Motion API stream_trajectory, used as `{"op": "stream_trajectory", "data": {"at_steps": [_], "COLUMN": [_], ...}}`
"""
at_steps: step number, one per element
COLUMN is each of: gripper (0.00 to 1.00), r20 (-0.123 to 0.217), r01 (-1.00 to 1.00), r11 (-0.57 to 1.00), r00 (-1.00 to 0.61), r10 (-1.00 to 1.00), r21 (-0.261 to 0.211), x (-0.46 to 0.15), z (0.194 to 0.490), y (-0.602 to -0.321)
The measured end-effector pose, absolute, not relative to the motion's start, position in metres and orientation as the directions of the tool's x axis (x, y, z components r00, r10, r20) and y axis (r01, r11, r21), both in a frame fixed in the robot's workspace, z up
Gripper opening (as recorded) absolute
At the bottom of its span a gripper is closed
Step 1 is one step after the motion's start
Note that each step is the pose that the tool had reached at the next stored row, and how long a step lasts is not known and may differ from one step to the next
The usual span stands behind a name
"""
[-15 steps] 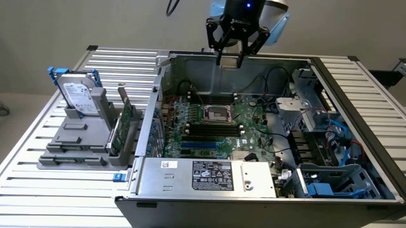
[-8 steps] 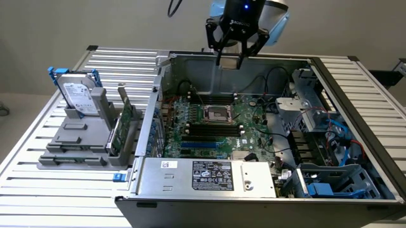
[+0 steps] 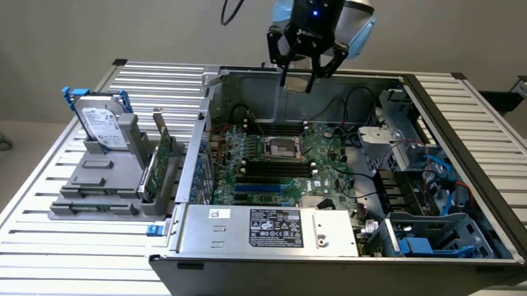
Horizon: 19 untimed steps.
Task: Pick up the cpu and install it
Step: 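Place the cpu into insertion slot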
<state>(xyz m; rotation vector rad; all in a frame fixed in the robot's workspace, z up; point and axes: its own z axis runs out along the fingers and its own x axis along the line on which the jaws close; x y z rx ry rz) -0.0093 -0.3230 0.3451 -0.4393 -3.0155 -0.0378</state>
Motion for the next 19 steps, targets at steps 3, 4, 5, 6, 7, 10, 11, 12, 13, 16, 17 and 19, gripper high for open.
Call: {"op": "stream_trajectory", "data": {"at_steps": [3,4,5,6,7,10,11,12,13,16,17,19], "gripper": [0.55,0.55,0.55,0.55,0.55,0.55,0.55,0.55,0.55,0.55,0.55,0.55], "r20": [0.106,0.106,0.106,0.106,0.106,0.106,0.106,0.106,0.106,0.106,0.106,0.106], "r01": [0.434,0.459,0.473,0.486,0.499,0.538,0.551,0.564,0.577,0.616,0.629,0.653], "r11": [0.9,0.888,0.88,0.873,0.866,0.842,0.834,0.825,0.816,0.787,0.777,0.757], "r00": [-0.897,-0.885,-0.878,-0.871,-0.863,-0.84,-0.832,-0.823,-0.814,-0.785,-0.775,-0.755], "r10": [0.428,0.453,0.467,0.48,0.493,0.532,0.545,0.558,0.571,0.61,0.623,0.647], "r21": [0.035,0.035,0.035,0.035,0.035,0.035,0.035,0.035,0.035,0.035,0.035,0.035], "x": [-0.01,-0.0101,-0.0101,-0.0101,-0.0101,-0.0101,-0.0101,-0.0101,-0.0101,-0.0102,-0.0101,-0.0101], "z": [0.3426,0.3426,0.3426,0.3426,0.3426,0.3426,0.3426,0.3426,0.3426,0.3426,0.3426,0.3426], "y": [-0.323,-0.323,-0.323,-0.323,-0.323,-0.323,-0.323,-0.323,-0.323,-0.323,-0.323,-0.323]}}
